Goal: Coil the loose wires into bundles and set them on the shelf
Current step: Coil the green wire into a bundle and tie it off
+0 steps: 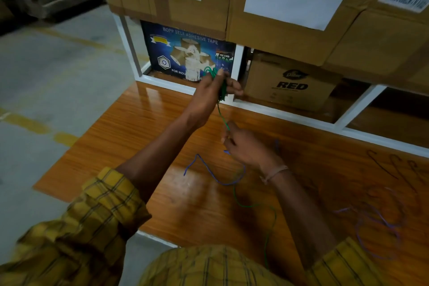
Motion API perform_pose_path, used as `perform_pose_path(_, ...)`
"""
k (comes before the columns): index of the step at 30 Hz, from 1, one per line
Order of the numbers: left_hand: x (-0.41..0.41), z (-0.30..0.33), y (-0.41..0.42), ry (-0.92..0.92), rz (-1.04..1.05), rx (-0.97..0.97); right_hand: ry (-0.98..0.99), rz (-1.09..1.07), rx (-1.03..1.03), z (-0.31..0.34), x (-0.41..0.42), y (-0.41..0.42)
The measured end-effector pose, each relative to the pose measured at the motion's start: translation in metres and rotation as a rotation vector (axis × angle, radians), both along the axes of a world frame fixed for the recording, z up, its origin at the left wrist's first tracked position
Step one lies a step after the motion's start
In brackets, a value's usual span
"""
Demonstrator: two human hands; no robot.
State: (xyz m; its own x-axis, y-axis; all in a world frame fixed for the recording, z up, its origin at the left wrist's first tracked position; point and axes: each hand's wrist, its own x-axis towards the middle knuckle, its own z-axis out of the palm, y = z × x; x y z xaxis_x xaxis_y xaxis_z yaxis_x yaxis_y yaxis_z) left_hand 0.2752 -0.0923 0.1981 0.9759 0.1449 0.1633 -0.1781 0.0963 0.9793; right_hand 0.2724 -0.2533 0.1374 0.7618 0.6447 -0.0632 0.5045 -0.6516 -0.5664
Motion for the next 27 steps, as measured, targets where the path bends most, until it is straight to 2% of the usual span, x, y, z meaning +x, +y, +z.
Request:
perform_pose_path(4,0.004,-0.018,0.003,-0.020,0.033,0.648,-0.020,0.029,0.282,0.036,-0.006,-0.011)
perform_pose_path(6,0.001,-0.022,0.004,0.013,-0.001,0.823,0.121,-0.034,0.457,0.053,-0.002,-0.023)
perform_pose_path(8,-0.007,-0.021,0.004,0.032,-0.054,0.860,0.402,-0.063,0.739,0.070,0.005,-0.039)
perform_pose_path(10,-0.014,-0.021,0.004,0.023,-0.134,0.794,0.654,-0.059,1.018,0.080,0.015,-0.054)
perform_pose_path(13,-0.021,-0.017,-0.001,0.047,-0.284,0.597,0.786,-0.064,1.225,0.079,0.029,-0.061)
perform_pose_path(15,-0.025,-0.010,-0.007,0.067,-0.348,0.437,0.832,-0.144,1.311,0.069,0.042,-0.060)
perform_pose_path(17,-0.027,-0.004,-0.012,0.040,-0.389,0.295,0.792,-0.275,1.231,0.058,0.053,-0.057)
perform_pose_path(20,-0.027,0.004,-0.014,0.010,-0.448,0.063,0.588,-0.429,0.891,0.037,0.052,-0.051)
perform_pose_path(24,-0.021,0.008,-0.017,0.025,-0.419,-0.261,0.460,-0.387,0.683,0.015,0.030,-0.038)
perform_pose_path(27,-0.013,0.008,-0.017,0.049,-0.334,-0.392,0.436,-0.330,0.551,0.010,0.015,-0.030)
